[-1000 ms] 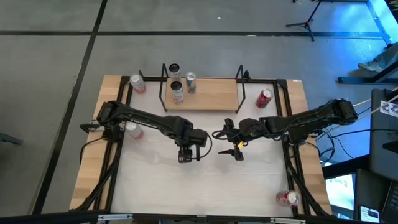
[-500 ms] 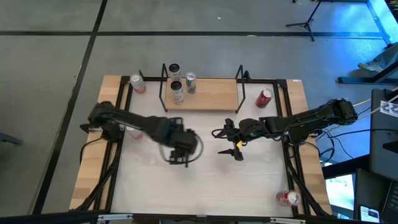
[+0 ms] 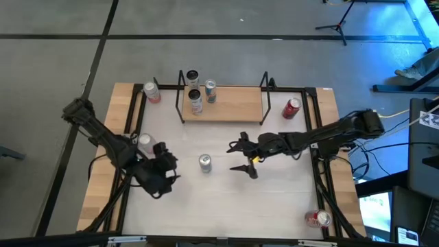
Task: Place canned beverage on shelf
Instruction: Put the blue soda can on the shelf aligned with the other blue soda can
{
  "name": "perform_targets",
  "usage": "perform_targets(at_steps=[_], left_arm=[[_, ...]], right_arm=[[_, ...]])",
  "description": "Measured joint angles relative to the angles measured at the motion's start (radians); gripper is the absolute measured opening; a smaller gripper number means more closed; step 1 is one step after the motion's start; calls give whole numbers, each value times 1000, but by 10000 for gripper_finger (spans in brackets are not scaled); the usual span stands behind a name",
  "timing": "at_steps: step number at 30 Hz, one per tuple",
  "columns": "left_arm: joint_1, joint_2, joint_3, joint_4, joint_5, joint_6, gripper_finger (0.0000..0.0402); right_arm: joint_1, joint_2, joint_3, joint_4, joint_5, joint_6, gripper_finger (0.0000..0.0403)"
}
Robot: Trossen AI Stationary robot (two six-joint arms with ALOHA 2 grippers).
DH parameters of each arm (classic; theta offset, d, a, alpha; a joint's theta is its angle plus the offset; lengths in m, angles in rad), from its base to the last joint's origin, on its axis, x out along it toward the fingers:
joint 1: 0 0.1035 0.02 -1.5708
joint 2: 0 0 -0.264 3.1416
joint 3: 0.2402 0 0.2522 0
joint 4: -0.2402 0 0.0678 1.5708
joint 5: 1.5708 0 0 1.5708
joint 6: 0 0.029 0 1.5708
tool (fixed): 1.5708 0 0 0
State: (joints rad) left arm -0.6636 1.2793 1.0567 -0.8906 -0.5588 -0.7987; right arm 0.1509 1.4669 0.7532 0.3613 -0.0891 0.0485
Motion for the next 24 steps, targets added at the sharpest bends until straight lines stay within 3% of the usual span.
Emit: perform_targets(at_steps=[11,17,24], left_arm=[[-1,-18,-344,507,-44,32,297],[22,-15,-461,767,-115,109,297],[86,-14,-564,1005,-118,202,297]], right_arm=[[0,178,0,267,53,-1,340],[0,246,0,417,106,-4,340],[-1,330,1,558,161,-28,340]])
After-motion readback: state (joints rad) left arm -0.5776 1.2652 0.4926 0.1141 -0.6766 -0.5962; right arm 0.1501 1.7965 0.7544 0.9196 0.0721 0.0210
